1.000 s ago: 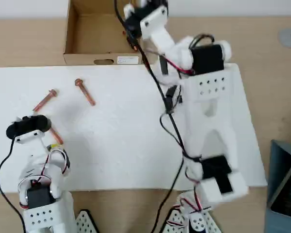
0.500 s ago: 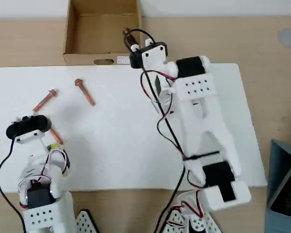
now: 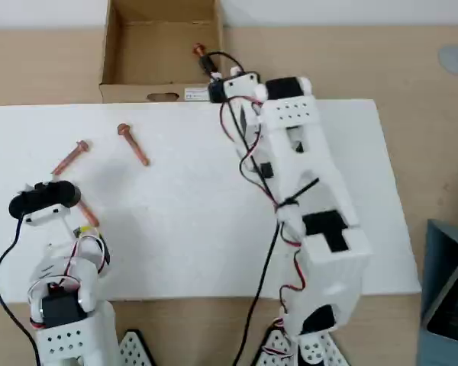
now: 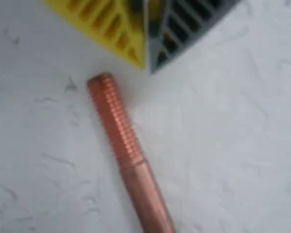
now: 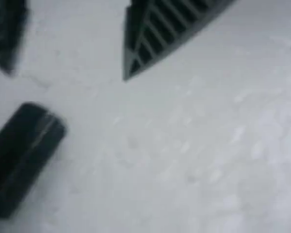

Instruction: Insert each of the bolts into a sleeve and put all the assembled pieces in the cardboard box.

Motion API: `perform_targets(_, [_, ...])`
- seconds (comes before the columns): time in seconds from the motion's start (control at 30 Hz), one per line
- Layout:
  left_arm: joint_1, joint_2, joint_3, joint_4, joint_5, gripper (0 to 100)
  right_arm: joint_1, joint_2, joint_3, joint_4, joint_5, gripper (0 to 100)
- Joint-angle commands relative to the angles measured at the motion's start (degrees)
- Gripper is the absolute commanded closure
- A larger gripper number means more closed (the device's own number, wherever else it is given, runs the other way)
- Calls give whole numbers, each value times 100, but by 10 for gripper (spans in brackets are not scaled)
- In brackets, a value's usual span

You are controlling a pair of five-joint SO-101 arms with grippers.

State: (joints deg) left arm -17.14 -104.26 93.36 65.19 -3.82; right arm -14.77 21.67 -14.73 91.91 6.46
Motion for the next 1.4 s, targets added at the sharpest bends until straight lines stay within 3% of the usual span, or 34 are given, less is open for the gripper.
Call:
perform_targets(0.0, [-70, -31, -26, -26, 0, 998, 251, 110, -444, 53, 0, 799])
perform_targets(0.8, [-70, -31, -26, -26, -9, 998, 207, 1754, -1385, -79, 97, 804])
perform_targets(1.1, [-70, -31, -26, -26, -9, 998, 207, 2088, -1402, -79, 97, 952])
perform_targets(1.37, [-70, -31, -26, -26, -9, 998, 207, 2053, -1420, -53, 97, 957])
